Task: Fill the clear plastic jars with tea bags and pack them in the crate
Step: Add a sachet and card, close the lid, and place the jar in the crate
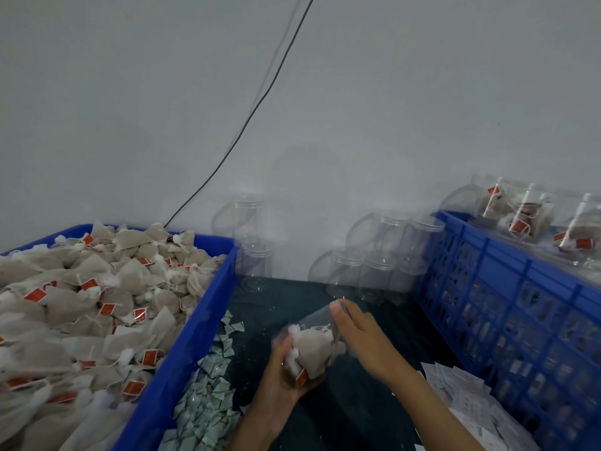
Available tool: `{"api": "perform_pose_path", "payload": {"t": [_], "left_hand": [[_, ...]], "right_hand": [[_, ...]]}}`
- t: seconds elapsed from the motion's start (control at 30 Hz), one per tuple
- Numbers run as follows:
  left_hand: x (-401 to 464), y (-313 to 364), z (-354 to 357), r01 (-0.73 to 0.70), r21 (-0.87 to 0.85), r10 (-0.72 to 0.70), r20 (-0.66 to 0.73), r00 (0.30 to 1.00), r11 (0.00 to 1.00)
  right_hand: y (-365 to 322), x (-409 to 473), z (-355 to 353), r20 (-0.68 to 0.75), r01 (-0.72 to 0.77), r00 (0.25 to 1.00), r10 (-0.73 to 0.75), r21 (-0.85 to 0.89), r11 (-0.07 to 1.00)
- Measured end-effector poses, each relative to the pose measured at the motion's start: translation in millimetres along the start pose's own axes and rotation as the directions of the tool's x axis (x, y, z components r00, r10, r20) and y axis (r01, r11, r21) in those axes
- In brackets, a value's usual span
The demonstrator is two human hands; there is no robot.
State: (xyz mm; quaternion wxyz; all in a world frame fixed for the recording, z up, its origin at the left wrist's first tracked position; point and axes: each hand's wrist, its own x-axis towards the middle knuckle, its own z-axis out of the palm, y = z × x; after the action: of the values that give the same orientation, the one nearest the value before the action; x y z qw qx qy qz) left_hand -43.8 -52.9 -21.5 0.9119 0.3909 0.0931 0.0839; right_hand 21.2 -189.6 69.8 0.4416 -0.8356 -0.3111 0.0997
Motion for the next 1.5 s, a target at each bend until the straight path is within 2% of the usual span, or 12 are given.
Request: {"api": "perform_pose_path", "payload": {"t": [0.1, 0.2, 0.3, 0.4, 0.5, 0.6, 0.73, 0.97, 1.17, 1.3, 1.4, 1.5], "left_hand": [[0.7, -0.2, -2.4, 0.013, -0.024, -0.012, 0.045, 0.999, 1.0], [2.1, -1.9, -3.4, 0.014, -0.047, -0.011, 0.071, 0.997, 0.999], [3.2, -3.4, -2.3, -0.005, -0.014, 0.006, 0.021, 1.0, 1.0], [1.0, -3.0, 1.4, -0.026, 0.011, 0.027, -0.017, 1.0, 1.0], [-3.3, -2.5, 2.6, -0.004, -0.027, 0.005, 0.033, 0.999, 1.0], [-4.6, -1.4, 2.8, -0.011, -0.062, 0.015, 0.062, 0.998, 0.998], [-5.5, -2.3, 6.3, -0.119, -0.073, 0.122, 0.038, 0.992, 0.99], [-8.7, -6.3, 12.9, -0.204, -0.093, 0.2, -0.051, 0.978, 0.974], [-13.4, -5.1, 16.6, -0.227, -0.032, 0.224, -0.085, 0.971, 0.973], [-13.7, 0.5, 19.4, -0.238, -0.022, 0.236, -0.081, 0.968, 0.971], [-11.9, 0.8, 21.4, -0.231, -0.116, 0.22, -0.099, 0.97, 0.966], [-11.1, -0.2, 23.8, -0.196, -0.228, 0.19, -0.05, 0.98, 0.954]], "right_hand": [[3.2, -1.8, -1.0, 0.05, 0.061, 0.997, -0.067, 0.11, 0.992], [-7.1, -8.5, -2.4, 0.045, 0.06, 0.996, -0.078, 0.309, 0.949], [-1.7, -3.7, 1.1, -0.06, 0.034, 0.998, -0.02, 0.241, 0.97], [-3.4, 3.7, 1.8, -0.098, -0.034, 0.994, 0.053, 0.191, 0.981], [-2.8, 0.2, 5.7, -0.053, 0.068, 0.997, -0.057, 0.228, 0.971], [-4.4, -2.8, 14.2, -0.161, 0.133, 0.982, -0.095, 0.249, 0.959], [-8.2, -6.0, 20.6, -0.262, 0.15, 0.962, -0.076, 0.277, 0.949], [-22.5, -0.6, 16.3, -0.258, 0.08, 0.966, 0.009, 0.334, 0.939], [-25.8, -1.5, 22.1, -0.279, 0.032, 0.956, 0.091, 0.407, 0.913], [-24.8, -7.3, 22.1, -0.293, 0.094, 0.952, 0.087, 0.55, 0.83], [-13.6, -13.5, 26.7, -0.23, 0.076, 0.965, 0.123, 0.699, 0.711], [1.9, -20.7, 42.5, -0.146, -0.015, 0.976, 0.16, 0.693, 0.721]]}}
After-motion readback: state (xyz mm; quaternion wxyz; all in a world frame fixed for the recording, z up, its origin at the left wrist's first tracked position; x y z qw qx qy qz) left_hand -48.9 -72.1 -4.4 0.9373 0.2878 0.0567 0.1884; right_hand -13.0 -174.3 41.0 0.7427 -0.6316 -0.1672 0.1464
